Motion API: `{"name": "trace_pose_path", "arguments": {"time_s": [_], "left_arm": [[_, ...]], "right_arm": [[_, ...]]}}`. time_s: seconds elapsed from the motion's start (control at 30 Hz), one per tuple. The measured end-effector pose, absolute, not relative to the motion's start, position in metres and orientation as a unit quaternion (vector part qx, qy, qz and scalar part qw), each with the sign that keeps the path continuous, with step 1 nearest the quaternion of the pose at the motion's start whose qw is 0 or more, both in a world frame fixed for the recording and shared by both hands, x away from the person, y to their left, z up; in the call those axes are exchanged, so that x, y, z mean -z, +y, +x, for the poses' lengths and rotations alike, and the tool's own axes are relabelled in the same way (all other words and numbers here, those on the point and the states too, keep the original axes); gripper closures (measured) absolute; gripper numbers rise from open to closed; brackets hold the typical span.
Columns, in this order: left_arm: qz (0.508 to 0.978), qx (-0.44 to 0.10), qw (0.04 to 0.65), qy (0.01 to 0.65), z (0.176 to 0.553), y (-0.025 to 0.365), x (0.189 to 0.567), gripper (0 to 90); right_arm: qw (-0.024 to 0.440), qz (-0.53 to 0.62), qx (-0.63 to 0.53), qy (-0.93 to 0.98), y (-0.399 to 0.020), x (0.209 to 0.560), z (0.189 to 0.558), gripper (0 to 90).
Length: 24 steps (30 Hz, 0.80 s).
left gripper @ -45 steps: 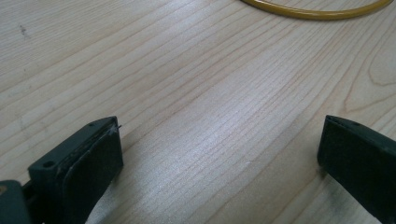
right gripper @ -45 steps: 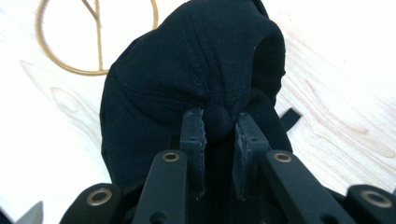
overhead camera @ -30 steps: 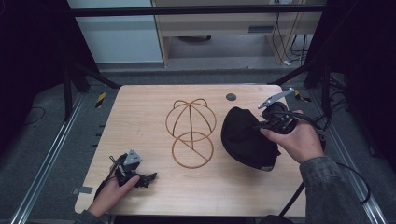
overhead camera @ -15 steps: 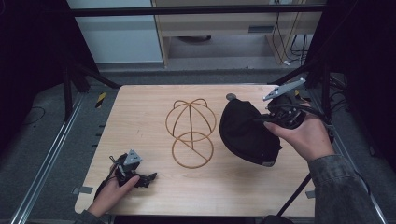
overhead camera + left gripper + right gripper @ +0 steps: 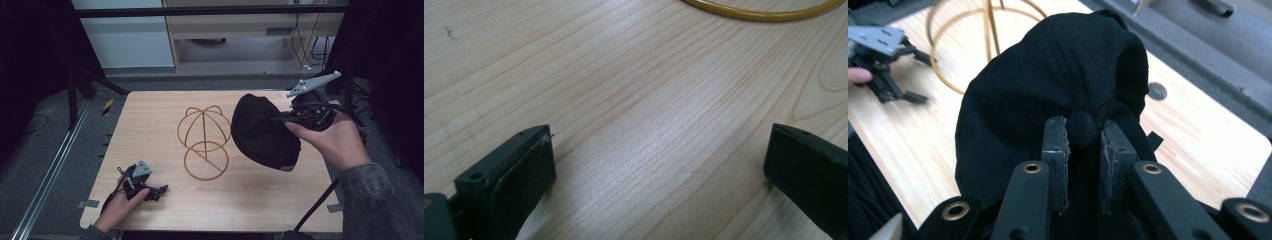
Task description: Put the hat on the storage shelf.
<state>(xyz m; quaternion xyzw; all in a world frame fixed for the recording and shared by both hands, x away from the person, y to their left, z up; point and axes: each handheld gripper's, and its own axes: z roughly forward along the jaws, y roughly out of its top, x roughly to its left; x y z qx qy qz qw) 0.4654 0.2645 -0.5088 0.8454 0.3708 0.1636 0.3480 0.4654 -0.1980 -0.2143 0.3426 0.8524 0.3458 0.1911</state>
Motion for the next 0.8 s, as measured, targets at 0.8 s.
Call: {"name": "trace_pose_path", "arguments": {"time_s": [0.8], "left_arm": [[0.845,-0.164,0.349,0.372,0.465,0.264,0.509,0.0]], "right_arm": [[0.205,0.285,-0.38,0.856,-0.14,0.164,0.472,76.6]]}}
